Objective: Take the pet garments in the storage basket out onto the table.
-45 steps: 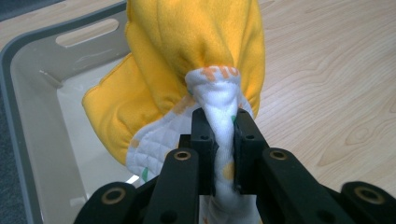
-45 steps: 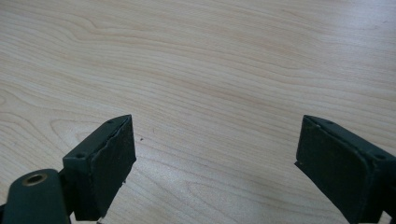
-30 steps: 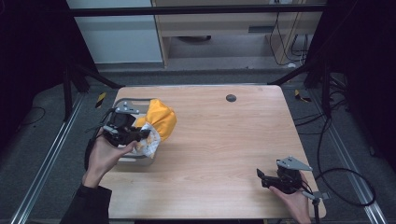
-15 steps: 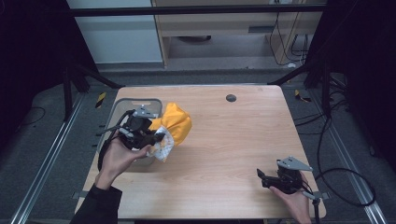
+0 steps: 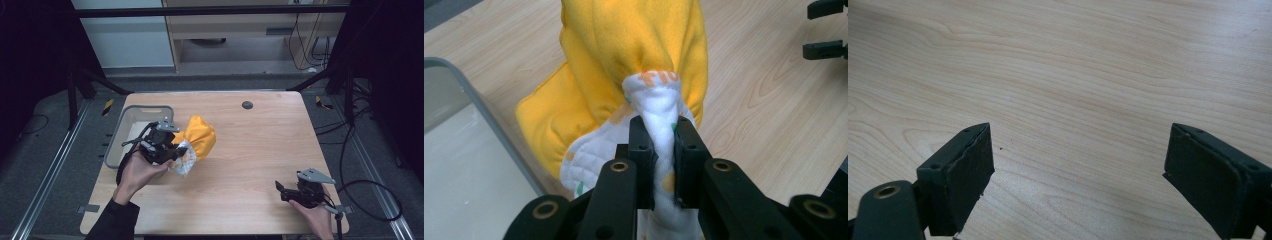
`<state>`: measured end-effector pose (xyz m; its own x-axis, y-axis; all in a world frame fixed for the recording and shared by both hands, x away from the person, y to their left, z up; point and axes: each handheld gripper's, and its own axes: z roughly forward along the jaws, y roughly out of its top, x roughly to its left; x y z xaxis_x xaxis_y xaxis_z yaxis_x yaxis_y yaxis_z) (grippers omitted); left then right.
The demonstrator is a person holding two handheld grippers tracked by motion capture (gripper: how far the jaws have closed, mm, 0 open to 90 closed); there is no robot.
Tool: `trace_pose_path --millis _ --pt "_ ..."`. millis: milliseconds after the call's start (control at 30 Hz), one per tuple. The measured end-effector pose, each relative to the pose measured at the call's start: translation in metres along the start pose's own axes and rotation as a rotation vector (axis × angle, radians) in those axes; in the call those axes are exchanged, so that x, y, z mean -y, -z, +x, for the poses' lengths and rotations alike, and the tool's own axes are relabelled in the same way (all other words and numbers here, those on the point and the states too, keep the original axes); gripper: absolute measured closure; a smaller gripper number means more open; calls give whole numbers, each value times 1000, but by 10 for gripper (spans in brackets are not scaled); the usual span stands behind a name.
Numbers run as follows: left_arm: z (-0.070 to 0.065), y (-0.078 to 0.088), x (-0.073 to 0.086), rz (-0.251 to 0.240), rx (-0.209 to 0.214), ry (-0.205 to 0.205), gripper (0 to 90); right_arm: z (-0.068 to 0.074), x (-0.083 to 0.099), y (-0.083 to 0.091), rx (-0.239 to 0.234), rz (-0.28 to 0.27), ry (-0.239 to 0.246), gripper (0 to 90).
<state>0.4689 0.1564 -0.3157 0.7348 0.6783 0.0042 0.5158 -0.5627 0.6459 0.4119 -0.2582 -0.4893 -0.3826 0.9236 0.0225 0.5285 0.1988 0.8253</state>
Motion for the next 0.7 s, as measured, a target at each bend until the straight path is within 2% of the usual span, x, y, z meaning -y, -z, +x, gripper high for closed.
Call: trace_pose_path --millis 400,700 --pt "-11 -19 -2 16 31 -25 814 0 0 1 -1 -3 -1 121" --pt "-21 -42 3 43 73 -34 814 0 0 1 2 -5 6 121"
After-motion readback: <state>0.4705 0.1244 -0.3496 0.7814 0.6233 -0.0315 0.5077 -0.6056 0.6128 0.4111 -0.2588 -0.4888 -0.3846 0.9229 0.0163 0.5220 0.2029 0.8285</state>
